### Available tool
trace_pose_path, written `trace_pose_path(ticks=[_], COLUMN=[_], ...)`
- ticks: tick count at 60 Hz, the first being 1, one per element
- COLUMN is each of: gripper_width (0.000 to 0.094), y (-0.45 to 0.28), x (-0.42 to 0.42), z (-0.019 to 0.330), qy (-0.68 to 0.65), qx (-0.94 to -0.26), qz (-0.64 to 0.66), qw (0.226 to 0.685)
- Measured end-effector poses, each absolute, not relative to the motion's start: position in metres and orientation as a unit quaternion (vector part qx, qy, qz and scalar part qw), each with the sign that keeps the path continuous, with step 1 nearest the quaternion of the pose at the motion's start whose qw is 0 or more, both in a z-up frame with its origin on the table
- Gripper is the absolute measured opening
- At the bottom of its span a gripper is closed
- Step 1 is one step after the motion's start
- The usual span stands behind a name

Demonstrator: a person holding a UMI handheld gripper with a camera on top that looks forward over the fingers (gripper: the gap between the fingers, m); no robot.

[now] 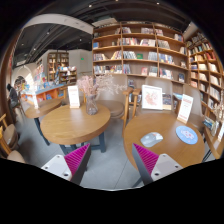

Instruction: Arrange mouse

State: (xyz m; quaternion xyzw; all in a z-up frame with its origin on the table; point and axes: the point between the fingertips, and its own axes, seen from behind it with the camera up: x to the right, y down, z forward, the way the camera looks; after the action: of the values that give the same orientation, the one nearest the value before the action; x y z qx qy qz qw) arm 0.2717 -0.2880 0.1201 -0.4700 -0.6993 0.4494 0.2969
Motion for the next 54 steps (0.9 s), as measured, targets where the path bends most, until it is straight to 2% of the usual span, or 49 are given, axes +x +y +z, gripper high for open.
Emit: trace_pose_path(ticks=[12, 22, 38, 54], gripper_width=[0.0858, 0.0857, 0.0858, 0.0853], y=[-0.239, -0.195, -0.173, -0.173], x=[0.254, 0.23, 0.193, 0.141], z=[0.116, 0.092, 0.063, 0.033], qy=[-0.669, -0.651, -0.637, -0.635], qx=[-0.523, -0.559, -0.57, -0.59], qz=[0.414, 0.388, 0.365, 0.351], qw=[0.327, 0.337, 0.368, 0.354])
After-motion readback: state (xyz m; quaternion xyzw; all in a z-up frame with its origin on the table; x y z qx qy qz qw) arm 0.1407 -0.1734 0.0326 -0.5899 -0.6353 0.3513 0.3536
